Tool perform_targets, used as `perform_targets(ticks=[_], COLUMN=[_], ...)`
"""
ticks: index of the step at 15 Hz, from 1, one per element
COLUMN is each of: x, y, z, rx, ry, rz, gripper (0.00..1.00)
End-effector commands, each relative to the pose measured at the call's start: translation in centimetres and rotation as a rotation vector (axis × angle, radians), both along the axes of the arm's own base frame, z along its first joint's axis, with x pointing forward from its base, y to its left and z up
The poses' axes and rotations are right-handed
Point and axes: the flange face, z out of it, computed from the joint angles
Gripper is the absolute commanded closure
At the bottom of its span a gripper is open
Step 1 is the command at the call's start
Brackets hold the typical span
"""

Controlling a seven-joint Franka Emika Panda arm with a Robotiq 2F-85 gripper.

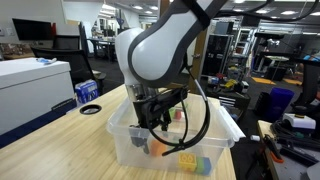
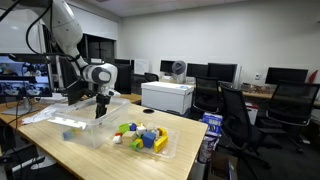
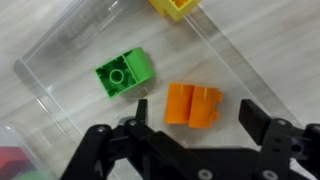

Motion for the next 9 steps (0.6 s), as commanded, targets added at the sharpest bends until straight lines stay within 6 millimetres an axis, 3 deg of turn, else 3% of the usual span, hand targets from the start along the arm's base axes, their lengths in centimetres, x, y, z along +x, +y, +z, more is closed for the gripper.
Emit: perform_targets(ticks=[1,7,9], x=[-0.3,-0.8,-0.6], y=[-0.2,-0.3,0.0], z=[-0.7,0.1,1.3], rx=[0.032,0.021,-0.020], ry=[-0.003,0.115,0.089], rz=[0.026,-0.058,-0.078], gripper=[0.39,0.78,0.78])
